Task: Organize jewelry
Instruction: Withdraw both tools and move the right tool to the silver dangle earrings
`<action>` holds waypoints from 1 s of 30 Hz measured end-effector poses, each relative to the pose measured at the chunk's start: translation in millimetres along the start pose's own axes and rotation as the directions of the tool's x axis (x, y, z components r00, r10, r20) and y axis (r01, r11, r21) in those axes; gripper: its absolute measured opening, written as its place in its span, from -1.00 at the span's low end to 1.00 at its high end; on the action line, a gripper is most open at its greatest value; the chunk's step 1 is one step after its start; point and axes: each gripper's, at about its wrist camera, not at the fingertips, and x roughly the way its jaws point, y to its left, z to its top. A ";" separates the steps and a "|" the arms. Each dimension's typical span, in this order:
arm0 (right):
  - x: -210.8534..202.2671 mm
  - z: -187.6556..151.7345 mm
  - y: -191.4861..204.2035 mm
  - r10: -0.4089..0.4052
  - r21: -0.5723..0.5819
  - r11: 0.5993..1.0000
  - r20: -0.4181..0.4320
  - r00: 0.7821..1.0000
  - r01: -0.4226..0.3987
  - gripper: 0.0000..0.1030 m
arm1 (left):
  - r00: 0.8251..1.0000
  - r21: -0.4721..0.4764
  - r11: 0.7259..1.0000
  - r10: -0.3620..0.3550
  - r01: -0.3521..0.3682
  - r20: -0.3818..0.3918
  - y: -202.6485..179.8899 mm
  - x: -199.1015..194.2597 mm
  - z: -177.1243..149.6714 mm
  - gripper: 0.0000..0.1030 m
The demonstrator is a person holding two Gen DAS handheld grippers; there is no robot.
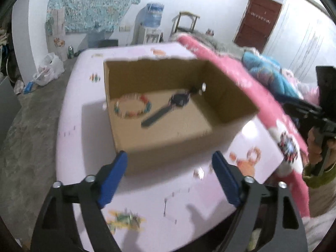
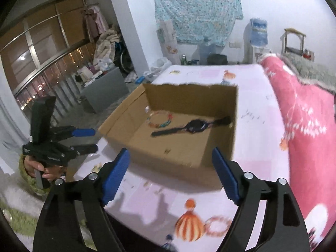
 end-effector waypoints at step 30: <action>98.7 -91.8 54.6 -0.209 -0.002 0.977 -0.161 0.965 0.211 0.30 | 0.953 0.055 0.973 0.231 -0.225 -0.196 -12.0 117.2 -47.7 0.90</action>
